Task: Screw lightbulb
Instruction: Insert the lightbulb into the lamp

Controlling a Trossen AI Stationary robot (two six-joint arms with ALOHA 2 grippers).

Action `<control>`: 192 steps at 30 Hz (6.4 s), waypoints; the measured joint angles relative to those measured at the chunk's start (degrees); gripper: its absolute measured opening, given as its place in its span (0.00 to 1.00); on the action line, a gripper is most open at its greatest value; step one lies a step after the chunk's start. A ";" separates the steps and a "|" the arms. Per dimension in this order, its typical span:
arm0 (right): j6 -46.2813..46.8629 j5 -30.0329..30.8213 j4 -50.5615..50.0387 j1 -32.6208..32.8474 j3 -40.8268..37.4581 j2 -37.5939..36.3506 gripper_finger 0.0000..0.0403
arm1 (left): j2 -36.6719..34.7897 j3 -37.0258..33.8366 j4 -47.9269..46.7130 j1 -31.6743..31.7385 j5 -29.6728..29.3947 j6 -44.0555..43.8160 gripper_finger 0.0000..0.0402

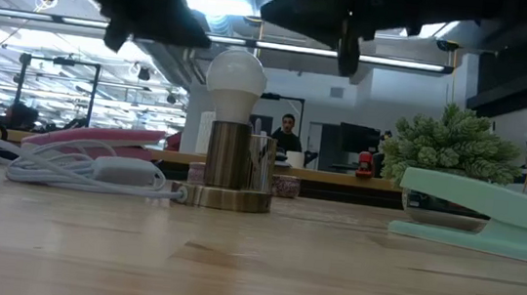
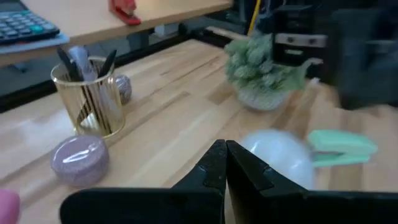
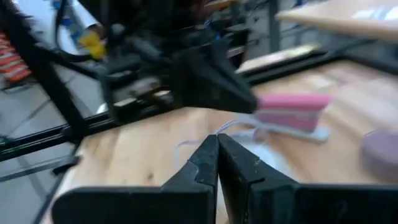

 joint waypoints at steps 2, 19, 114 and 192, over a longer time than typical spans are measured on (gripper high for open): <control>-1.40 2.67 0.08 -0.01 0.00 -0.63 0.04 | -1.80 0.00 0.26 -0.67 0.85 1.35 0.00; -0.18 -1.22 -6.10 -6.46 -0.04 1.60 0.04 | 2.71 0.02 3.89 -3.29 13.09 -0.13 0.00; 4.47 -5.34 6.08 -3.80 -0.02 7.30 0.04 | 3.02 0.04 0.38 -3.72 15.95 2.37 0.00; 4.52 -6.95 1.38 -6.54 0.00 6.15 0.04 | 5.20 0.04 -0.09 -1.69 7.70 2.62 0.00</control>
